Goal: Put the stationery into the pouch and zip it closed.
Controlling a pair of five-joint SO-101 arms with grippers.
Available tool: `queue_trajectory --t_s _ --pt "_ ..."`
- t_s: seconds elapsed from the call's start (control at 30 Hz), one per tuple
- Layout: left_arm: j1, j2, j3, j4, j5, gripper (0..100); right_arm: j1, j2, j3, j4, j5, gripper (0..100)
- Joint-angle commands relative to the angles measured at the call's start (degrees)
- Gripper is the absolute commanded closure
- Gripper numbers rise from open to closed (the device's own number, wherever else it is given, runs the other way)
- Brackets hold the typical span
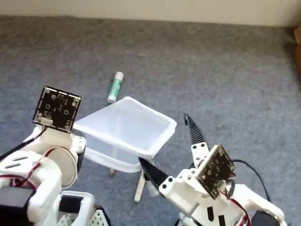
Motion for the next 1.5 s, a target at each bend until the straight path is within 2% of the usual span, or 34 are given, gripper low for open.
queue_trajectory --t_s 0.0,0.3,0.4,0.53,0.67,0.87,1.13,1.33,1.47 --pt "2.42 1.36 3.74 -1.14 0.00 99 -4.00 -1.19 1.45 -8.31 -0.62 56.9" --pt "2.95 1.36 6.11 -3.16 0.00 99 -10.42 -1.10 11.03 -21.58 -0.62 57.0" --pt "2.95 1.36 6.20 -3.34 0.00 99 -10.33 -1.71 12.35 -21.05 -0.62 57.0" --pt "2.77 1.36 5.85 -3.16 0.00 99 -10.07 -3.30 9.54 -14.29 -0.35 57.0" --pt "2.68 1.27 4.00 -3.34 0.09 99 -3.12 -3.74 4.62 -7.34 -0.44 57.0" --pt "2.15 1.27 -5.93 -2.46 1.76 99 7.78 -3.74 3.74 -1.54 -0.62 57.0" --pt "-10.33 1.27 -14.20 -1.41 3.08 99 14.81 -3.56 4.35 4.18 -0.70 57.5" --pt "-19.91 1.27 -14.20 -1.41 2.90 99 14.99 -1.98 11.82 1.36 -0.70 70.4" --pt "-25.36 1.27 -13.93 -1.32 0.53 99 14.99 4.35 13.58 0.92 -0.79 71.1"
